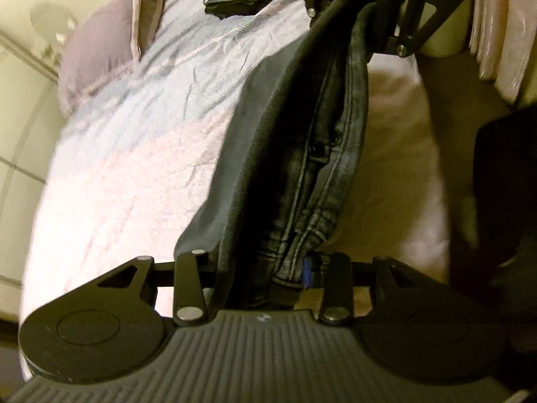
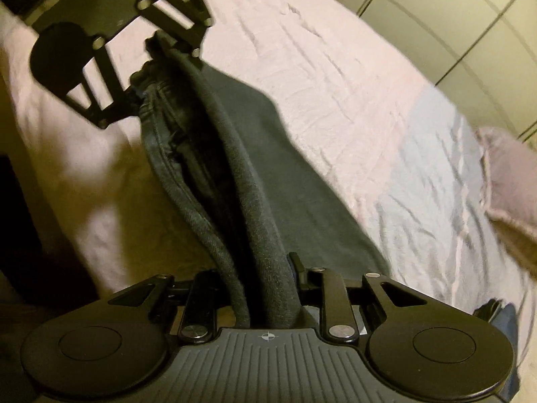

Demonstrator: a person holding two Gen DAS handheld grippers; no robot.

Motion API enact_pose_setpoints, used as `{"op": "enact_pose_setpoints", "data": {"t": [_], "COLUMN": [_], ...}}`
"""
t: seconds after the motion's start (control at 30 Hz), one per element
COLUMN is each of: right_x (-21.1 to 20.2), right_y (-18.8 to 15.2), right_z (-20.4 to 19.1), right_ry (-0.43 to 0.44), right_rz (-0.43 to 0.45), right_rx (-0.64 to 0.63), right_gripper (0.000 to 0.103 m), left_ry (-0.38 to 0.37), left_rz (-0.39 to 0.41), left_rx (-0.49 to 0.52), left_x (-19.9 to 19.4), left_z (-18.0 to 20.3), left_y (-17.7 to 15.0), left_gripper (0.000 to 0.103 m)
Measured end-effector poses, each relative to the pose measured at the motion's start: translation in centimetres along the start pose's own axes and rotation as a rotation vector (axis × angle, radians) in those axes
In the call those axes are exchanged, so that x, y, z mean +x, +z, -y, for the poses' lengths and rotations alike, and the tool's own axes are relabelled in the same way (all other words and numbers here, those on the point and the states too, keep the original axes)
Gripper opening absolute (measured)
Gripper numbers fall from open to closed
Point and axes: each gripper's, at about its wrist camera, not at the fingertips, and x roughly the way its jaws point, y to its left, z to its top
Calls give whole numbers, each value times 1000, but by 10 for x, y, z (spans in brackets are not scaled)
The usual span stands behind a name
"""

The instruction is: Fold clothes

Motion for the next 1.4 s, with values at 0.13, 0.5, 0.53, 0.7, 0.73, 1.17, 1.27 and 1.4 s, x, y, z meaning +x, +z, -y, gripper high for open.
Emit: {"op": "enact_pose_setpoints", "data": {"t": [0.13, 0.5, 0.53, 0.7, 0.73, 1.17, 1.27, 1.4], "right_x": [-38, -95, -98, -117, -121, -150, -153, -155], "right_y": [10, -5, -8, -15, -15, -8, -3, 1], "right_z": [27, 56, 58, 69, 71, 71, 70, 70], "right_ry": [113, 242, 241, 225, 217, 62, 37, 9], "right_rz": [-44, -79, -77, -71, -71, -121, -135, -151], "right_rx": [46, -6, -11, -16, -12, 105, 128, 156], "right_gripper": [23, 22, 22, 22, 22, 22, 22, 22], "left_ry": [-78, -125, -121, -112, -112, -123, -133, -130], "left_rz": [-56, -127, -130, -125, -119, 15, 43, 72], "left_rx": [-59, -149, -150, -141, -136, 40, 75, 122], "left_x": [-33, -62, -64, -73, -74, -71, -72, -72], "left_z": [-14, -13, -13, -15, -16, -36, -41, -45], "left_y": [27, 80, 85, 103, 105, 116, 116, 119], "left_gripper": [35, 34, 34, 34, 34, 34, 34, 34]}}
